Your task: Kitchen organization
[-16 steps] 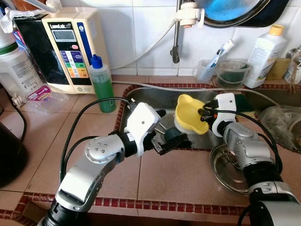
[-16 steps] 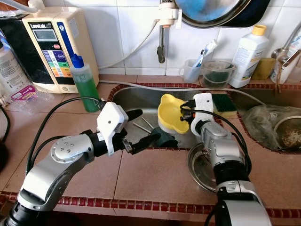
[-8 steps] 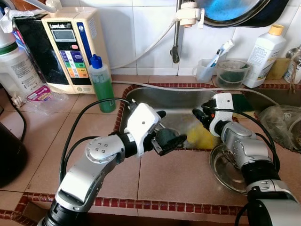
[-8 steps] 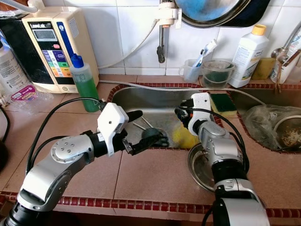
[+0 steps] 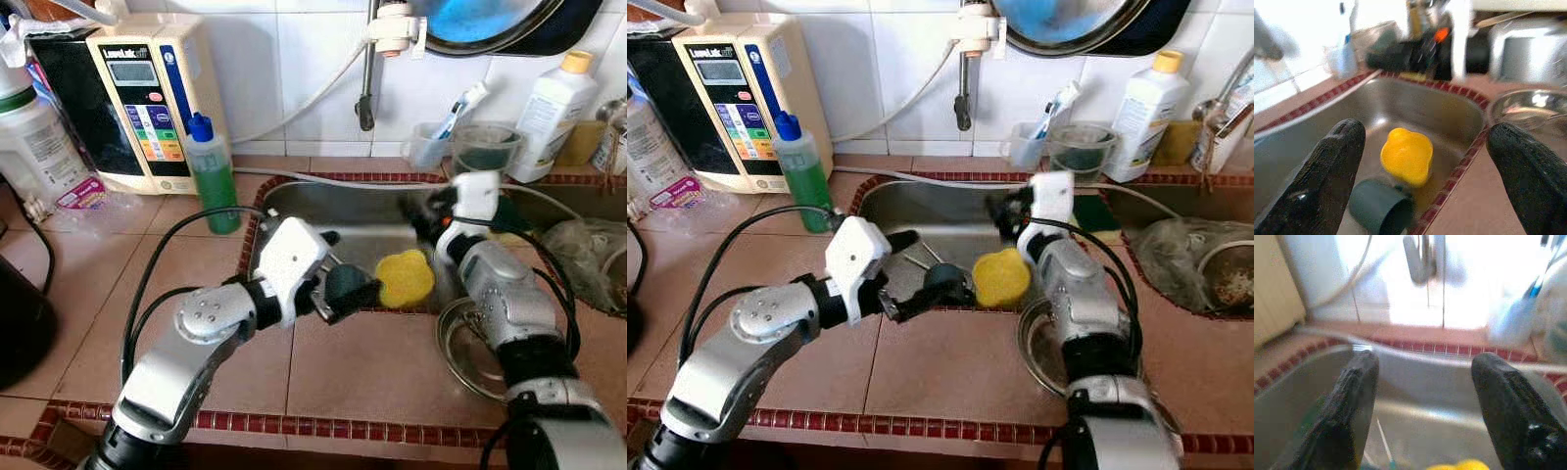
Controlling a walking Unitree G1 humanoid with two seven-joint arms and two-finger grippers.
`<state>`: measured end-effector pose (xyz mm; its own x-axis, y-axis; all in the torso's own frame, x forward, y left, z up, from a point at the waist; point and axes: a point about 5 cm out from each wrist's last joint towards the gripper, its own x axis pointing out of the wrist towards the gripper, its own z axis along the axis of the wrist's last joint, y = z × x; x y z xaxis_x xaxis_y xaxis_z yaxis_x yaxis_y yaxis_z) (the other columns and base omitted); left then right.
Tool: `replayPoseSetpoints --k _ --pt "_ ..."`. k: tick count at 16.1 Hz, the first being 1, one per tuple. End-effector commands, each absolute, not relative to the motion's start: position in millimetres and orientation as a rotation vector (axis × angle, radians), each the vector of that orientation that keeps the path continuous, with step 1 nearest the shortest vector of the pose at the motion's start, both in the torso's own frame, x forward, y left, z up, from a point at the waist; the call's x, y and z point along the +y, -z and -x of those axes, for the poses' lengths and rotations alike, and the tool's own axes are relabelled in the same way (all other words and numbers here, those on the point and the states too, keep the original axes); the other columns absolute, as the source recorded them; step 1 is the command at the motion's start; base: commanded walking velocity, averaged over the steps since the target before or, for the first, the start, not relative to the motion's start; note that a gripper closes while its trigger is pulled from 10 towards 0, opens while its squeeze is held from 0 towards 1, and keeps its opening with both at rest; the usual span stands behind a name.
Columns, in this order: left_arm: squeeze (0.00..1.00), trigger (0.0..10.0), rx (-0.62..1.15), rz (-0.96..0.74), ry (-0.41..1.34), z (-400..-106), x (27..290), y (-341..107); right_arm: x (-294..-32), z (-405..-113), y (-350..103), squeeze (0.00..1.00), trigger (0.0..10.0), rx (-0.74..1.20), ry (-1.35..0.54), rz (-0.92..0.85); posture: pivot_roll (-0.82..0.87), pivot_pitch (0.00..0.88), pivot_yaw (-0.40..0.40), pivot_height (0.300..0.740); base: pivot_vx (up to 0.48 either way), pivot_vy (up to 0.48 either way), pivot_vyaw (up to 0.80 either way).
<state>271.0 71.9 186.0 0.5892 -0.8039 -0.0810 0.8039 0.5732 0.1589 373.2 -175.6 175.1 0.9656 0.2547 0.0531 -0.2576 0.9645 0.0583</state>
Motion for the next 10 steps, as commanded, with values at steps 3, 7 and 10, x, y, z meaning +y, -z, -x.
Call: replayPoseSetpoints --k 3,7,10 --pt "0.00 10.0 -0.024 -0.182 0.810 -282 90 -181 -173 -356 -180 1.00 10.0 -0.193 -0.217 -0.106 -0.11 0.018 0.050 0.740 0.000 0.000 0.00" --pt "0.00 10.0 -0.070 -0.175 0.707 -291 100 -180 -168 -336 -182 1.00 10.0 -0.313 -0.163 -0.159 -0.12 0.000 0.050 0.740 0.000 0.000 0.00" --pt "0.00 10.0 -0.109 -0.154 0.691 -295 104 -183 -163 -325 -185 0.00 10.0 -0.347 -0.183 -0.164 -0.12 0.000 0.050 0.740 0.000 0.000 0.00"
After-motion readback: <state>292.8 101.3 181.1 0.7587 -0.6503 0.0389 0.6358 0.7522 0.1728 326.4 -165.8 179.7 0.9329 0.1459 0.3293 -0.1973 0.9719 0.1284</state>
